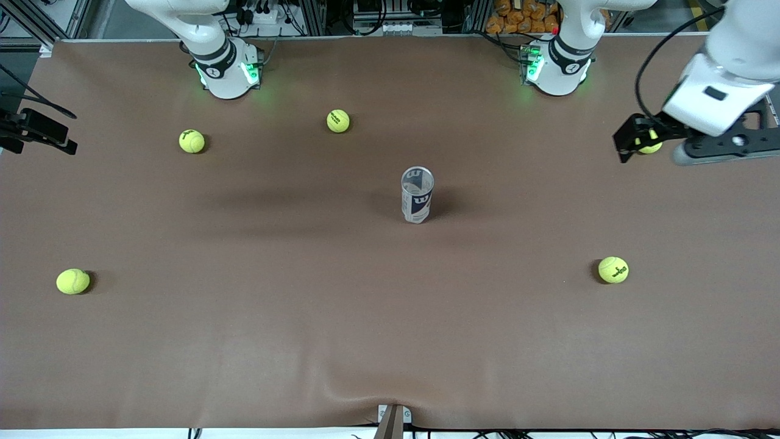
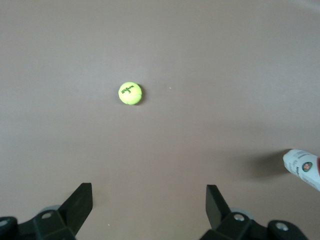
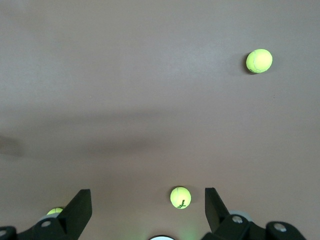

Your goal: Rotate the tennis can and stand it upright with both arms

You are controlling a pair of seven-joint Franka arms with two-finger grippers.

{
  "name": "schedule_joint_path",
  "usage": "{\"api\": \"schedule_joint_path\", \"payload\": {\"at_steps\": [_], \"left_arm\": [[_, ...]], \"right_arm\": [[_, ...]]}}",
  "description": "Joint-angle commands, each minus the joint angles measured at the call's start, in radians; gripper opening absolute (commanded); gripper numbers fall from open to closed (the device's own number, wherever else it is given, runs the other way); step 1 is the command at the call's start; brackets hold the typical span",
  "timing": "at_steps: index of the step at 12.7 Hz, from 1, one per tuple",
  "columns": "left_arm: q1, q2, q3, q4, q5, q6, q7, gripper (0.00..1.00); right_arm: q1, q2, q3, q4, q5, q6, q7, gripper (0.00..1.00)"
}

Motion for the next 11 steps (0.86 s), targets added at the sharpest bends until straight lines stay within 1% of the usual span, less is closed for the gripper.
{"api": "schedule_joint_path", "payload": {"at_steps": [1,4,5,7,9,11], "left_arm": [[0.082,-0.004,0.007,0.011,-0.022,-0.005,0.081,1.00],[0.096,-0.014,0.011,0.006,-0.037,-0.034,0.099,1.00],[0.096,-0.039,0.013,0.003,-0.047,-0.060,0.125,1.00],[0.098,-0.067,0.014,0.001,-0.102,-0.101,0.121,1.00],[0.099,-0.073,0.030,-0.005,-0.169,-0.149,0.124,1.00],[0.099,-0.068,0.039,-0.002,-0.162,-0.170,0.131,1.00]], "right_arm": [[-0.003,0.000,0.004,0.009,0.008,-0.010,0.014,1.00],[-0.003,0.000,0.004,0.009,0.008,-0.010,0.015,1.00],[-0.005,0.000,0.004,0.009,0.008,-0.010,0.014,1.00],[-0.005,0.000,0.004,0.009,0.008,-0.010,0.014,1.00],[-0.005,0.000,0.004,0.011,0.008,-0.010,0.014,1.00],[-0.005,0.000,0.004,0.009,0.008,-0.010,0.014,1.00]]}}
